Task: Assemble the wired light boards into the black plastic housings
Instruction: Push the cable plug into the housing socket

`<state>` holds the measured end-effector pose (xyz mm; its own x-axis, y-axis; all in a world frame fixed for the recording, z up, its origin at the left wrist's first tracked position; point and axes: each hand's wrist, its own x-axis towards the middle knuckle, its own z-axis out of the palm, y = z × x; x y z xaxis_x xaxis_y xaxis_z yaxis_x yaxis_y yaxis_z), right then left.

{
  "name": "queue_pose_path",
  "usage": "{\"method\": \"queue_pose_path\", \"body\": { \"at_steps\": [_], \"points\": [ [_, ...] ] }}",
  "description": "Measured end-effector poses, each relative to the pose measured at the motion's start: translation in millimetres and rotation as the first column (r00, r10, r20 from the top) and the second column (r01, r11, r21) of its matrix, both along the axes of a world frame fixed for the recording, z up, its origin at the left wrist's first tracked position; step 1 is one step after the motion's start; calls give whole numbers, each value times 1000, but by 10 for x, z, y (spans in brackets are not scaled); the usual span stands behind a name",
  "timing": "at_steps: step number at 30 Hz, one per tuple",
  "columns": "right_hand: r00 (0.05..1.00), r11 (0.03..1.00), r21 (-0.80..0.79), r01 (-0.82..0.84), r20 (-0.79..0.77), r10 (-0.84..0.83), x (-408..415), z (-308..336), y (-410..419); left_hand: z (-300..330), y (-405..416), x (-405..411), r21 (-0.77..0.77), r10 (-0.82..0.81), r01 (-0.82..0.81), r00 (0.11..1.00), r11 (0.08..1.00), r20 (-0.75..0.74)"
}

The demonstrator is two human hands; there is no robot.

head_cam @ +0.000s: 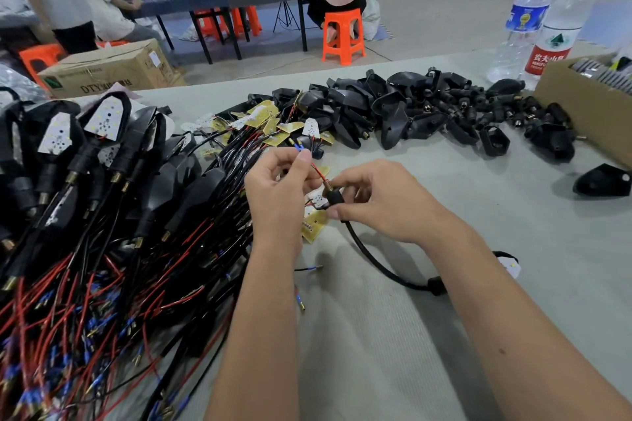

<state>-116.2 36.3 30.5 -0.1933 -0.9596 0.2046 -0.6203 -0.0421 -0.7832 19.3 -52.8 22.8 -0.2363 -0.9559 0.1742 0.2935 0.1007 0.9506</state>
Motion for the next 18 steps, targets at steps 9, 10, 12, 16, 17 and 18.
{"method": "queue_pose_path", "body": {
  "at_steps": [9,10,12,16,17,18],
  "points": [
    [992,999,0,-35,118,35,-64,43,14,31,58,-65,-111,50,-56,997,992,-52],
    [991,999,3,-51,121,50,-67,43,16,37,67,-86,-142,56,-59,998,988,-27],
    [987,995,10,-104,126,102,-66,41,29,32,83,-122,-209,70,-59,997,976,44],
    [986,990,0,-139,91,138,-43,29,43,4,103,-127,-255,109,-74,986,964,124],
    [987,994,-20,-110,114,112,-34,14,31,6,104,-126,-280,123,-80,982,957,140],
    [985,997,-46,-68,154,74,-25,-6,14,9,105,-126,-310,139,-84,977,947,162]
  ]
}}
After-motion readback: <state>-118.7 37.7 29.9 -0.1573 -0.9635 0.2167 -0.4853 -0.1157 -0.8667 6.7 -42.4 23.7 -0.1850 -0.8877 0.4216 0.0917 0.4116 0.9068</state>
